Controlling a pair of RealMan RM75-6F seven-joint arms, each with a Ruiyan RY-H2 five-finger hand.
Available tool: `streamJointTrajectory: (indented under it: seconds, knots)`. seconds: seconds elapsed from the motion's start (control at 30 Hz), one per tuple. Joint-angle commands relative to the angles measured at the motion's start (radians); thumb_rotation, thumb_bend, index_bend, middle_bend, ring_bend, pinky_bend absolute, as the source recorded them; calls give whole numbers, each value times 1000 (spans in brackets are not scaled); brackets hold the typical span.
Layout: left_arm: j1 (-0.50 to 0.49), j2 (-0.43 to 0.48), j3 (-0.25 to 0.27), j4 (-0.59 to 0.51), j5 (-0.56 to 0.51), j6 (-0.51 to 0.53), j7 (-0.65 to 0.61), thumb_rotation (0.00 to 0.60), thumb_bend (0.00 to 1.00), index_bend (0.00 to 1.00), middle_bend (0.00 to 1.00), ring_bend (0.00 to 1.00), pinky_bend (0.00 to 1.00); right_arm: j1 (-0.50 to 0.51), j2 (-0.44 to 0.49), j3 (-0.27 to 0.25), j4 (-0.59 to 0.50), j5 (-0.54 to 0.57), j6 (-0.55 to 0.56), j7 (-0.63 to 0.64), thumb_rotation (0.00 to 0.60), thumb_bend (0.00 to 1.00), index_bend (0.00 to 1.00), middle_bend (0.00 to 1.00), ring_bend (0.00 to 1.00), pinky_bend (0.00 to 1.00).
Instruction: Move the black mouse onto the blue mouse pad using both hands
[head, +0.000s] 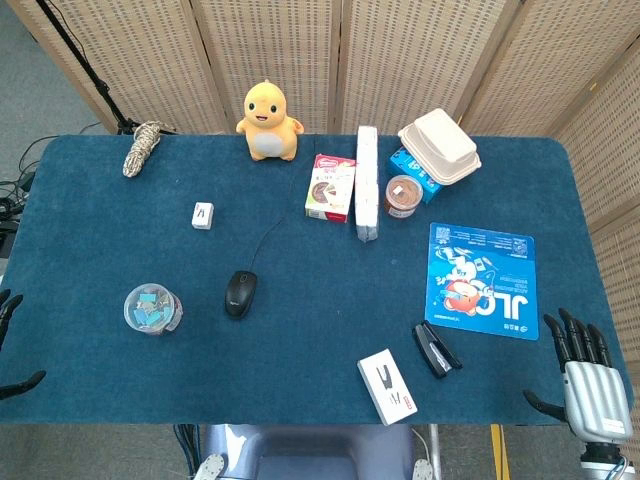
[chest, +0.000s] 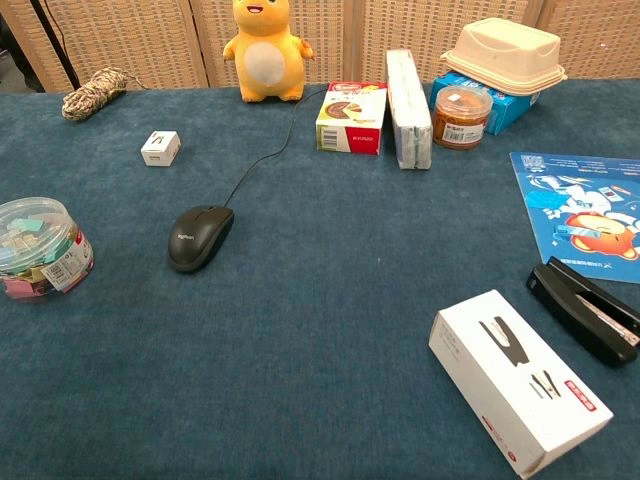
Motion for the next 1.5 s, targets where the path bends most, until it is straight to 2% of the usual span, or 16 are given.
streamJointTrajectory:
  seconds: [0.03, 0.3, 0.5, 0.7, 0.9, 1.27, 1.5]
  knots:
    - [0, 0, 0, 0, -1, 0, 1, 600, 0, 0, 0, 0, 0, 0, -1, -1, 0, -1, -1, -1, 600, 0, 0, 0, 0, 0]
    - [-2, -2, 0, 1, 4, 0, 4, 600, 0, 0, 0, 0, 0, 0, 0, -2, -1, -6, 1, 1, 600, 0, 0, 0, 0, 0]
    - [-61, -11, -29, 24, 52, -25, 3, 600, 0, 0, 0, 0, 0, 5, -3, 9, 4, 27, -10, -2, 600, 0, 0, 0, 0, 0]
    - [-203, -36, -78, 89, 97, -151, 34, 600, 0, 0, 0, 0, 0, 24, -11, 31, 8, 92, -42, -16, 600, 0, 0, 0, 0, 0]
    - [-364, -56, -103, 115, 168, -294, 34, 600, 0, 0, 0, 0, 0, 44, -24, 58, 23, 182, -77, -28, 600, 0, 0, 0, 0, 0]
    - [-591, -105, -154, 52, 109, -573, 235, 600, 0, 0, 0, 0, 0, 71, -14, 110, 61, 317, -117, 7, 600, 0, 0, 0, 0, 0]
    - [-675, -173, -149, 125, 93, -651, 297, 600, 0, 0, 0, 0, 0, 75, -1, 126, 75, 366, -129, 40, 600, 0, 0, 0, 0, 0]
